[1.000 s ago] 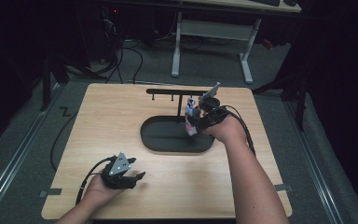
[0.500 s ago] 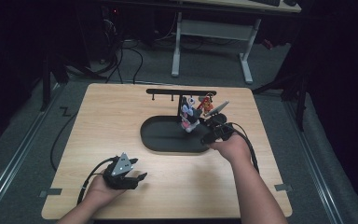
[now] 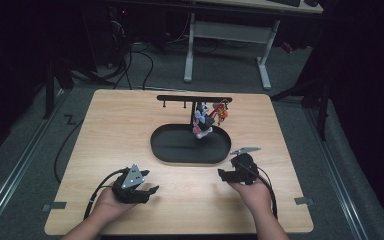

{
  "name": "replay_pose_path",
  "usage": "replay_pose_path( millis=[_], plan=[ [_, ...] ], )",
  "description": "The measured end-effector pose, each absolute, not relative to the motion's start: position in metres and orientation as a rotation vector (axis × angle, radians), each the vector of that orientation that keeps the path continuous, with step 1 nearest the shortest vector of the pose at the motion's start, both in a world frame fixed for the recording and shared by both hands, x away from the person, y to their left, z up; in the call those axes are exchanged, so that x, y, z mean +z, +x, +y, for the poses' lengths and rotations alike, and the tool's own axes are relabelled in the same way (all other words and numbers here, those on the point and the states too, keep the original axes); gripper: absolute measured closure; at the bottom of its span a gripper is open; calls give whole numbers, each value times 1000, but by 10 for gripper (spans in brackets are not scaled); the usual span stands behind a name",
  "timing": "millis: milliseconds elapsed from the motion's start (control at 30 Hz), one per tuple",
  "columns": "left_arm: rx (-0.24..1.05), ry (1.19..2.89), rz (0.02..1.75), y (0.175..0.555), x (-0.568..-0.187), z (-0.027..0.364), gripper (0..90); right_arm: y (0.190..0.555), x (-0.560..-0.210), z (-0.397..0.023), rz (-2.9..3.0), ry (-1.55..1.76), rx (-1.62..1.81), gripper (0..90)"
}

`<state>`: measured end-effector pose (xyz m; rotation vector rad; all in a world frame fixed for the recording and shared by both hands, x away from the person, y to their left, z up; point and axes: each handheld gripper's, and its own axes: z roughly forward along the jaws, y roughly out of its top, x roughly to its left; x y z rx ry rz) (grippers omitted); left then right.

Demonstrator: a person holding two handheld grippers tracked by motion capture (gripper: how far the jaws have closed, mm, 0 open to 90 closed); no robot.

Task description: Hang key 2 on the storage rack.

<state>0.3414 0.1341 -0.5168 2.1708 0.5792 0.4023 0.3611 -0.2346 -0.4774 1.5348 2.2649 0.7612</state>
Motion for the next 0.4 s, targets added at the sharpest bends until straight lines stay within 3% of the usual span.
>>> replay_pose_path(
  millis=[400],
  plan=[
    [404, 2177, 582, 337, -517, 134, 349, 291, -528, -236, 2044, 1442, 949, 164]
  ],
)
